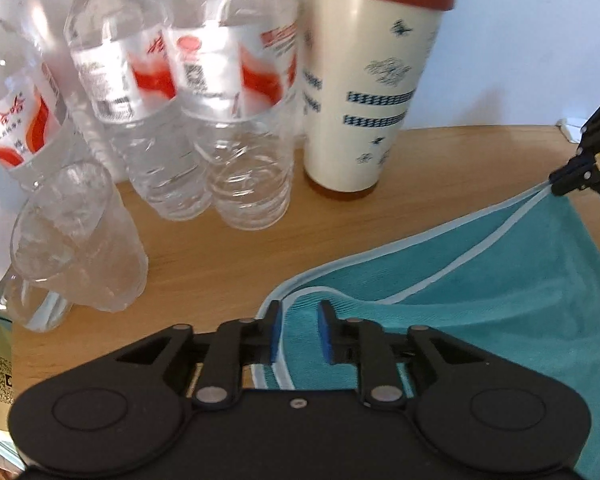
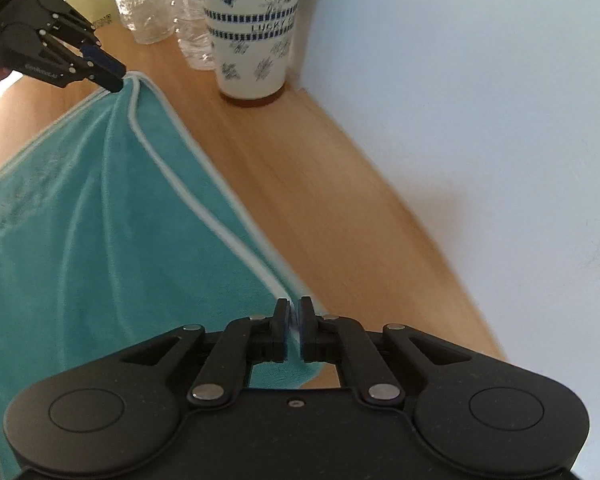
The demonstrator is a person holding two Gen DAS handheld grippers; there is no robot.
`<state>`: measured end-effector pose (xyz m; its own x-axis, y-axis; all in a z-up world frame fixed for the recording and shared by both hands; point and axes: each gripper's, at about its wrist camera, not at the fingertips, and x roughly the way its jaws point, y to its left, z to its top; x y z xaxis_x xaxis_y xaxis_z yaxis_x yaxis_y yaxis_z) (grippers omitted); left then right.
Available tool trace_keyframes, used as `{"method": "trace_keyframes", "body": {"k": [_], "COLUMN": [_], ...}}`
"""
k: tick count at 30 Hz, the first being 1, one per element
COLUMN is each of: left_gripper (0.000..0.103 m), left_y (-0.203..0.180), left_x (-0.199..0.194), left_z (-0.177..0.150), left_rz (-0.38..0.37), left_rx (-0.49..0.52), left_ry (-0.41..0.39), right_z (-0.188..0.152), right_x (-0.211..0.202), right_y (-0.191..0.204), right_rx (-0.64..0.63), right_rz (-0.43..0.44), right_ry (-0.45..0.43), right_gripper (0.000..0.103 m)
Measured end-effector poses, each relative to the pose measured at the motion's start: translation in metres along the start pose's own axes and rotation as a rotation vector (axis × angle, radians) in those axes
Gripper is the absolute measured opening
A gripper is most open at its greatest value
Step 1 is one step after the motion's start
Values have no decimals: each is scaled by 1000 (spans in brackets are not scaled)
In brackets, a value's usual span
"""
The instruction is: Fold towel
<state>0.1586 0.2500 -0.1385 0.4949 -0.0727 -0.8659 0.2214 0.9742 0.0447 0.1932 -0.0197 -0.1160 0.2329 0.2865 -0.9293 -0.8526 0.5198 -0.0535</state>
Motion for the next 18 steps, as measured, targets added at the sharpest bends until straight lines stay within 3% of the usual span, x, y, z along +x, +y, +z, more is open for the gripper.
{"method": "trace_keyframes", "body": {"k": [1,2,4,5,8,18], "left_gripper": [32,31,12,10,4,0], "left_y": [0,0,-3,-6,-13,-17], "left_x": [1,2,5,6,11,2], "left_z": [1,2,3,3,0,-5], "left_rz": [-11,-27,-50,-53,-42,37], "left_rx": [0,0,9,21,65,62], "left_ry": [1,2,7,11,15,-37], "right_z": [0,1,1,1,1,-3], "right_x": [-1,1,6,9,14,-23], "right_y": [-1,-1,-1,0,4,-10], "right_rx": [0,-7,-20,-36,-69,96], "right_rz": [12,18,28,34,29,6], "right_ry": [5,17,36,56,89,-69], "right_gripper": [12,22,27,27,1,1]}}
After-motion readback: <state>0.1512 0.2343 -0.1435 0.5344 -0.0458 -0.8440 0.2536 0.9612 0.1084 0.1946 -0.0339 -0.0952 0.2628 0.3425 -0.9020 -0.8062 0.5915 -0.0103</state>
